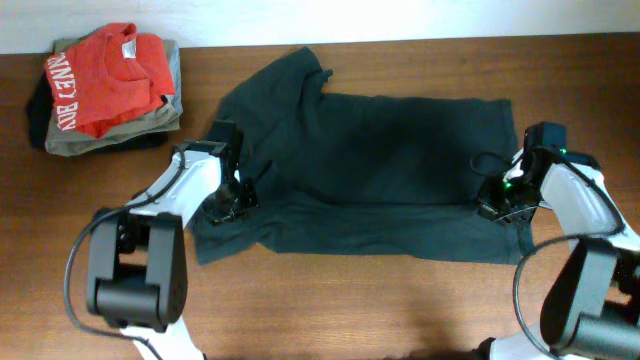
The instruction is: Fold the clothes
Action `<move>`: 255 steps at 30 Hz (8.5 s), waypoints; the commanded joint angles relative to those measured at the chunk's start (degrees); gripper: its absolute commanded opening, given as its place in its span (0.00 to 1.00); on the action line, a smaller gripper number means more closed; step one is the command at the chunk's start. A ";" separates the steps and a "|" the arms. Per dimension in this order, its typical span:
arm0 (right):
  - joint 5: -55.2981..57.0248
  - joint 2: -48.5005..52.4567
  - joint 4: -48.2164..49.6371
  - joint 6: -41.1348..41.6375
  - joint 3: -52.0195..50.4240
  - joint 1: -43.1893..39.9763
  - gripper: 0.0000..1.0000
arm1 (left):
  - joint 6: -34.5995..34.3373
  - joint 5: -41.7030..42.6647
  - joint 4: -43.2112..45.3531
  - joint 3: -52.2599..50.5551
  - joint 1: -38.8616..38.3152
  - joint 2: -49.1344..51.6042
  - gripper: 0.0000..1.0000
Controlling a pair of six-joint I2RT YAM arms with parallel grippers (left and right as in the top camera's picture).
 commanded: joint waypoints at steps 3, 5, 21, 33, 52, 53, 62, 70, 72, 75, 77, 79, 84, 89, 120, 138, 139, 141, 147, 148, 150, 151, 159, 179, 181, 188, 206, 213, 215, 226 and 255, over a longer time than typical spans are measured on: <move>1.88 6.47 1.57 0.22 -0.52 0.35 0.07 | 0.72 -1.51 -0.96 -0.66 5.27 5.73 0.01; 3.28 8.76 1.60 0.57 -0.52 0.35 0.04 | 0.72 -1.51 -1.97 -0.66 8.02 5.77 0.01; 14.62 2.25 -11.34 10.10 11.63 -1.03 0.04 | -9.79 -15.17 -10.27 2.32 9.75 -7.72 0.30; -2.67 1.44 -12.57 -6.12 5.97 7.08 0.08 | -1.99 -6.91 -14.64 0.02 9.31 -9.99 0.01; 5.40 -1.92 -5.22 8.46 -9.25 -2.23 0.04 | -3.48 0.11 -10.67 -18.53 15.47 -15.13 0.01; 6.27 -5.99 -7.17 8.46 -9.25 -4.96 0.04 | -3.63 0.33 -12.04 -18.53 15.47 -20.39 0.01; 3.61 -27.17 -10.82 2.05 -2.21 -6.08 0.14 | -3.80 4.24 -5.33 -13.79 15.41 -37.00 0.21; -3.08 -21.64 -15.32 -3.87 22.38 -3.37 0.80 | 11.32 7.93 15.87 11.28 4.00 -23.96 0.99; -2.75 -19.21 -17.42 -3.87 22.77 0.81 0.80 | 13.22 4.52 15.80 23.61 0.55 -9.46 0.99; -2.64 -14.84 -18.97 -3.87 22.75 5.40 0.80 | 19.96 4.50 15.45 38.12 -1.42 7.19 0.99; -2.60 -11.23 -19.39 -3.85 22.75 8.20 0.80 | 23.89 1.53 13.81 48.74 -3.74 19.58 0.99; -2.62 -8.37 -19.39 -3.82 22.75 9.84 0.79 | 27.12 -1.18 14.19 53.40 -5.46 26.69 0.99; 0.57 -5.92 -20.37 -3.63 22.73 11.13 0.77 | 31.17 -6.56 19.32 54.77 -8.98 34.07 0.95; 2.19 -5.92 -20.22 -3.63 22.73 11.13 0.71 | 29.83 -13.49 19.80 54.77 -9.18 37.18 0.76; 12.31 40.04 10.10 -7.61 50.49 7.43 0.55 | 27.65 -13.51 21.97 54.75 -8.66 37.24 0.08; 15.39 36.50 5.25 -0.55 50.66 5.81 0.04 | 27.04 -13.53 23.08 55.54 -7.63 33.38 0.18; 15.39 36.02 4.26 -0.55 50.66 5.86 0.04 | 27.04 -13.53 22.47 55.54 -7.63 33.27 0.19; 15.43 35.71 2.34 -0.50 50.66 5.86 0.04 | 27.02 -13.99 21.14 55.54 -7.63 33.16 0.02; 15.41 30.25 -0.92 2.45 50.73 4.63 0.04 | 27.04 -27.54 16.65 55.54 -7.67 27.61 0.01; 15.41 28.70 -1.55 2.45 50.73 4.63 0.04 | 27.06 -28.65 15.10 55.54 -7.67 26.62 0.00; 15.41 26.29 -3.48 2.45 50.73 4.63 0.04 | 26.97 -28.46 9.57 55.54 -7.67 24.06 0.00; 15.41 25.55 -4.28 2.45 50.73 4.63 0.04 | 26.53 -28.28 7.32 55.54 -7.67 23.15 0.01; 14.73 19.10 -23.34 4.42 50.73 4.74 0.04 | 17.31 -28.06 -19.45 55.54 -7.32 20.55 0.06; 18.56 19.10 -44.89 4.59 49.29 4.68 0.04 | 8.33 -16.48 -40.54 34.45 -2.10 20.55 0.04; 19.41 19.10 -45.77 4.59 47.60 4.68 0.04 | 7.28 -17.14 -40.63 32.33 -2.01 20.55 0.01; 20.24 19.12 -40.52 5.16 37.03 4.68 0.04 | 5.09 -17.55 -43.80 28.72 -2.21 20.55 0.12; 21.66 19.12 -40.19 5.20 36.83 4.68 0.99 | 11.04 -6.29 -26.62 25.42 -3.19 3.32 0.99; 21.64 19.12 -39.78 4.90 36.83 4.68 0.99 | 10.10 -5.99 -11.72 9.97 -2.56 3.43 0.99; 21.66 19.12 -39.78 3.69 36.83 4.68 0.99 | 9.27 -10.69 -10.49 9.68 -1.11 3.43 0.99; 21.22 19.12 -39.39 3.72 36.83 4.74 0.99 | 11.06 -5.49 -9.25 7.74 0.85 3.48 0.59; 16.65 19.12 -35.12 3.69 36.81 11.47 0.95 | -7.69 -24.33 -28.61 7.76 7.21 -11.10 0.08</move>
